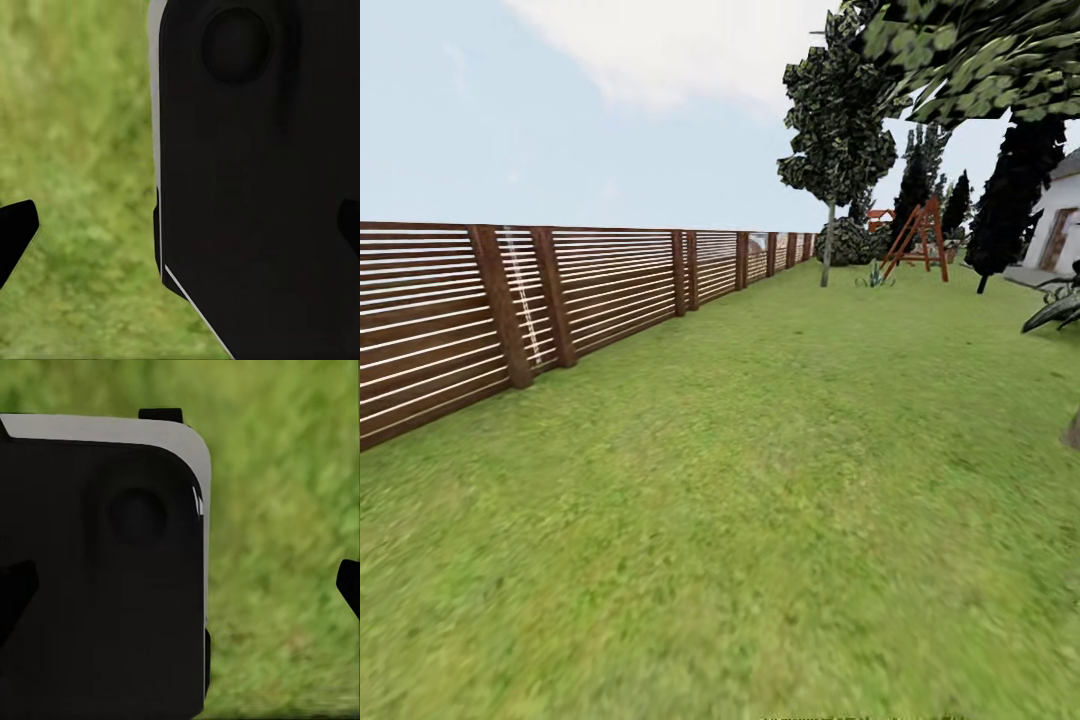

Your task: Take the three Easter eggs out of the wicker basket on the lawn in the garden, then place them on the lawn next to a single tree (choose any tree) so that all three eggs are next to the same tree and none are left in the basket.

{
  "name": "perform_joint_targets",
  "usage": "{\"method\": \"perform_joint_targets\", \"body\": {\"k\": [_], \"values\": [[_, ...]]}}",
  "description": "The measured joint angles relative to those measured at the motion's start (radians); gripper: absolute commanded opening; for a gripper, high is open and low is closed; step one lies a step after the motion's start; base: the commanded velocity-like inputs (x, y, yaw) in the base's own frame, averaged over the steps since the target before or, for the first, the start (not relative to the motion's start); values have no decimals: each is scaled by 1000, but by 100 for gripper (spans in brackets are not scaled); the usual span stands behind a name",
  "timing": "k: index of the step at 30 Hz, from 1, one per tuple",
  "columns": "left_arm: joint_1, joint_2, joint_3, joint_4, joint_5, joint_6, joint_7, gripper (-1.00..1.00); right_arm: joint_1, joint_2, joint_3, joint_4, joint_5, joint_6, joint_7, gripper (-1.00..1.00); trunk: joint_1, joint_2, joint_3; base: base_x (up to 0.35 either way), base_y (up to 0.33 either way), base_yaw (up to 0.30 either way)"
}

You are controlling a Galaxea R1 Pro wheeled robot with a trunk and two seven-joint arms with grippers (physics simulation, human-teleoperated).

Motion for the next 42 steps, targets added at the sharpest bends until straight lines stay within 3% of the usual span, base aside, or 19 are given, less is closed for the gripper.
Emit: {"method": "perform_joint_targets", "body": {"k": [42], "values": [[0, 0, 0, 0, 0, 0, 0, 100, 0, 0, 1, 0, 1, 0, 0, 100, 0, 0, 0, 0, 0, -300]]}}
